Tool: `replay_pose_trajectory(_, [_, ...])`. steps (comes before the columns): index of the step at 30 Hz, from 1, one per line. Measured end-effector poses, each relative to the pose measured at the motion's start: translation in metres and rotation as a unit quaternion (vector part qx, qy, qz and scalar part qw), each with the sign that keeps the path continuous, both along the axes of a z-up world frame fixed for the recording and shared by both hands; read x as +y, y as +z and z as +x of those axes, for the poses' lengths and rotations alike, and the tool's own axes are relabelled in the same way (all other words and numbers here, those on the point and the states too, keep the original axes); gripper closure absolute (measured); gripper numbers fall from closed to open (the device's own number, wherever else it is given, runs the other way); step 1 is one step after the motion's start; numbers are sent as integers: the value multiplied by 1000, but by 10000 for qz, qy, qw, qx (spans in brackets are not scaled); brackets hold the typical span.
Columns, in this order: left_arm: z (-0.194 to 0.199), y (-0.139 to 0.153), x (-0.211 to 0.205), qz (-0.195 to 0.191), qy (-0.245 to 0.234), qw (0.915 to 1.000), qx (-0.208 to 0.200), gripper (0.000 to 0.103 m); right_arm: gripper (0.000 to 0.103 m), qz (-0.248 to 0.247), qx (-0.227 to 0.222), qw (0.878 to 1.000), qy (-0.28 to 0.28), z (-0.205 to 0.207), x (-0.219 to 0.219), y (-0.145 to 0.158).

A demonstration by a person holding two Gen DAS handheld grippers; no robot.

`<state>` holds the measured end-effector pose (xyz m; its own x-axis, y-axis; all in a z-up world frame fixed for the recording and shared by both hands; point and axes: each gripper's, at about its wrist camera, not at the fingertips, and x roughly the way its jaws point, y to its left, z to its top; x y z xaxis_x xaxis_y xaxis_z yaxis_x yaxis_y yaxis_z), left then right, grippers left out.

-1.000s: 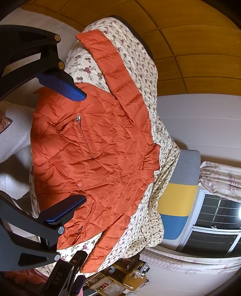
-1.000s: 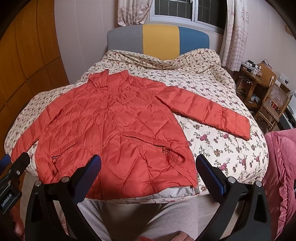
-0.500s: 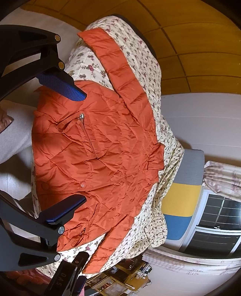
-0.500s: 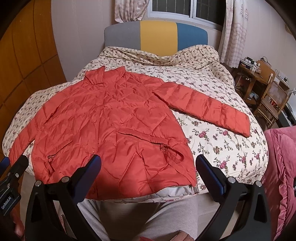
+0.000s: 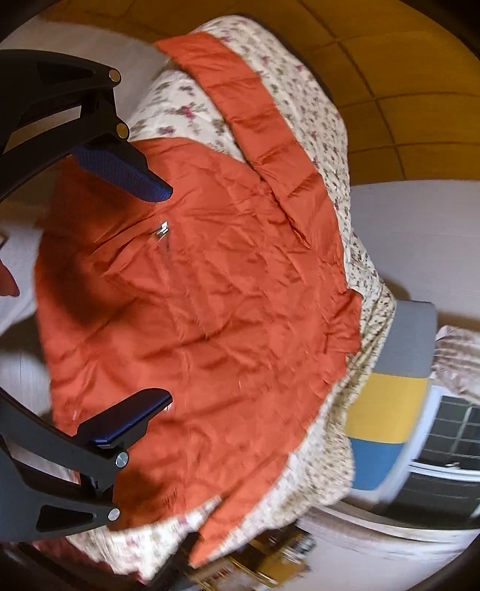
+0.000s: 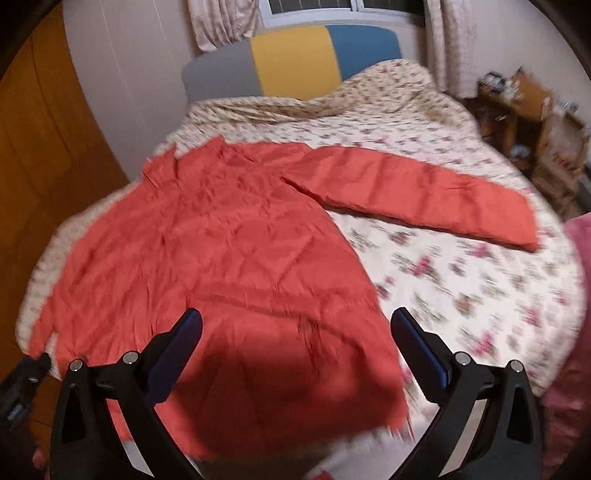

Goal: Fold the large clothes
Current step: 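Grasp the jacket sleeve cuff with the right gripper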

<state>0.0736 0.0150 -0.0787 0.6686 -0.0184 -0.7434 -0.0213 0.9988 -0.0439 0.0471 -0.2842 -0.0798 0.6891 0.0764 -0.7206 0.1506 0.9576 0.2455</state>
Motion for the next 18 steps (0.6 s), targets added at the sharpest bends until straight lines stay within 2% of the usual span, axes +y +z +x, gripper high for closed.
replay_pose_trajectory(1, [6, -3, 2, 3, -7, 10000, -11, 3, 2, 139, -6, 9999, 11, 6, -9, -6])
replay_pose_trajectory(5, [36, -12, 16, -104, 141, 9998, -68, 3, 2, 509, 252, 9968, -560, 25, -55, -32])
replay_pose_trajectory(9, [72, -17, 31, -257, 360, 9990, -9, 3, 2, 1142, 203, 9831, -1417, 37, -112, -55])
replay_pose_trajectory(12, [104, -24, 43, -331, 538, 9979, 114, 3, 2, 1503, 97, 9686, -1981, 44, -152, -64])
replay_pose_trajectory(15, [129, -32, 48, -26, 680, 9976, 107, 3, 5, 2008, -64, 9489, -2433, 47, -187, -72])
replay_pose_trajectory(17, [146, -40, 51, 203, 791, 9966, 70, 3, 18, 2392, -91, 9293, -2811, 49, -211, -84])
replay_pose_trajectory(18, [153, -44, 53, 254, 827, 9962, 76, 3, 19, 2568, -162, 9200, -2955, 48, -219, -87])
